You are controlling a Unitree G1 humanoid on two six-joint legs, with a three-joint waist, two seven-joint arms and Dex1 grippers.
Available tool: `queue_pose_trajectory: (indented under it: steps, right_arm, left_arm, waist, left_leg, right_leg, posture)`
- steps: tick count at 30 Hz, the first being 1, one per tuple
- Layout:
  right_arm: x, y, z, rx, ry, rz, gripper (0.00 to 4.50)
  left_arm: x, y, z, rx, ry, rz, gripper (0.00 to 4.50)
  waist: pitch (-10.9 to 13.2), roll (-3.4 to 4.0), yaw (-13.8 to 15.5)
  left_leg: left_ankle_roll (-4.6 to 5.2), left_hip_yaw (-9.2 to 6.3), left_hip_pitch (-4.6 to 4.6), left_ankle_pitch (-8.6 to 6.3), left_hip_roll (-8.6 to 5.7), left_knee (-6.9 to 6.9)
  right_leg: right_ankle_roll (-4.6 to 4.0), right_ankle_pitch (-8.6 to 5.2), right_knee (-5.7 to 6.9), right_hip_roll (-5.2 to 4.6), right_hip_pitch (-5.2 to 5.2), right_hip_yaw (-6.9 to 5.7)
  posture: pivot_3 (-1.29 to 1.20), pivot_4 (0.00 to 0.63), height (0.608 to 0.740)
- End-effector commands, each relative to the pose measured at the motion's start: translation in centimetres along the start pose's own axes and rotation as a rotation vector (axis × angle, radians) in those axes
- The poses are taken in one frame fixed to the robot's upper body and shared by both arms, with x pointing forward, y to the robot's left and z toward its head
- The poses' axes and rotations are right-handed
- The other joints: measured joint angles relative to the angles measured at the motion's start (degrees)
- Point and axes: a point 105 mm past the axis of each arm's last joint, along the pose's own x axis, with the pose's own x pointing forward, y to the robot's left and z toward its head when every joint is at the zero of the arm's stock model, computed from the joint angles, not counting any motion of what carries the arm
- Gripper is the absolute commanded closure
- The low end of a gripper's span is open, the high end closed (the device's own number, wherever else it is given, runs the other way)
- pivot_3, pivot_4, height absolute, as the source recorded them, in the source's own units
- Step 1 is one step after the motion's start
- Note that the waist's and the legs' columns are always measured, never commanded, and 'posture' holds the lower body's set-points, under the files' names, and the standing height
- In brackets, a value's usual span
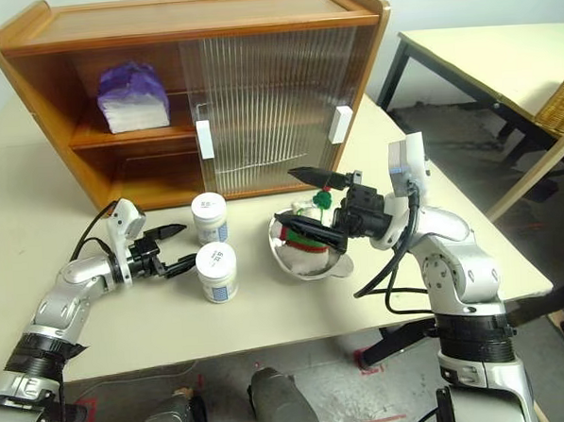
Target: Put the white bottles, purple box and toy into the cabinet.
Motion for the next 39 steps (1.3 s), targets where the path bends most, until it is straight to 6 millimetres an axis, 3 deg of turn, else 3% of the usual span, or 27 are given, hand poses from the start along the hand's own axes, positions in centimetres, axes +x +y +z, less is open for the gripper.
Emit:
queue_pose_trajectory:
  steps: [1,10,16,20,21,27,35,39]
  right_arm:
    - [0.0,0.2,0.1,-0.015,0.009,0.002,0.0]
    - [0.0,0.7,-0.1,-0.018,0.005,-0.019,0.0]
    - [-0.1,0.6,0.0,-0.021,0.005,-0.026,0.0]
    - [0.0,0.6,0.0,-0.023,0.006,-0.025,0.0]
    - [0.0,0.6,0.0,-0.023,0.007,-0.025,0.0]
    - [0.1,0.5,0.0,-0.023,0.008,-0.02,0.0]
    - [0.2,0.5,-0.1,-0.018,0.01,-0.01,0.0]
    - [0.2,0.4,-0.1,-0.018,0.01,-0.011,0.0]
  left_arm:
    - [1.2,0.0,-0.4,0.017,0.024,-0.013,0.03]
    - [3.3,0.5,-0.3,0.016,0.024,-0.012,0.03]
    - [4.1,0.3,-1.1,-0.015,0.054,-0.016,0.03]
    - [4.1,0.2,-1.7,-0.029,0.075,-0.018,1.28]
    - [4.1,0.2,-1.8,-0.029,0.082,-0.02,1.42]
    - [2.8,0.3,-1.8,-0.034,0.065,-0.005,1.42]
    - [0.2,4.3,0.9,-0.012,-0.026,0.216,1.42]
    - [-1.3,6.4,1.1,0.006,-0.02,0.34,1.42]
  waist:
    - [0.0,0.0,-0.32]
    - [-0.28,-0.01,-2.34]
    - [-0.45,-0.02,-3.02]
    - [-0.51,0.0,-3.14]
    - [-0.53,0.01,-3.14]
    - [-0.6,0.0,-3.53]
    - [-0.6,-0.01,-3.61]
    - [-0.6,-0.01,-3.58]
  left_leg:
    - [0.0,0.0,-0.01,0.0,0.0,0.06]
    - [0.05,0.03,-0.02,0.02,-0.1,0.26]
    - [0.16,0.05,-0.03,0.08,-0.16,0.28]
    - [0.18,0.05,-0.02,0.09,-0.18,0.29]
    - [0.18,0.05,-0.02,0.09,-0.18,0.29]
    - [0.18,0.05,0.0,0.08,-0.18,0.28]
    - [0.17,0.1,0.0,0.09,-0.16,0.27]
    - [0.19,0.11,-0.01,0.11,-0.19,0.29]
  right_leg:
    - [0.03,0.02,0.0,0.0,0.02,0.0]
    - [0.31,0.07,-0.01,-0.06,0.15,0.09]
    - [1.0,-0.28,-0.02,-0.06,0.27,0.1]
    - [1.09,-0.31,-0.03,-0.06,0.33,0.12]
    - [1.1,-0.32,-0.03,-0.06,0.34,0.12]
    - [1.11,-0.34,-0.03,-0.03,0.35,0.12]
    - [1.09,-0.33,-0.02,-0.01,0.26,0.12]
    - [1.1,-0.32,-0.02,-0.03,0.29,0.12]
  posture:
    - [-0.39,0.034,0.74]
    - [-0.42,0.027,0.74]
    - [-0.42,0.027,0.74]
    - [-0.41,0.028,0.74]
    - [-0.41,0.028,0.74]
    - [-0.4,0.034,0.74]
    - [-0.39,0.036,0.74]
    - [-0.38,0.034,0.74]
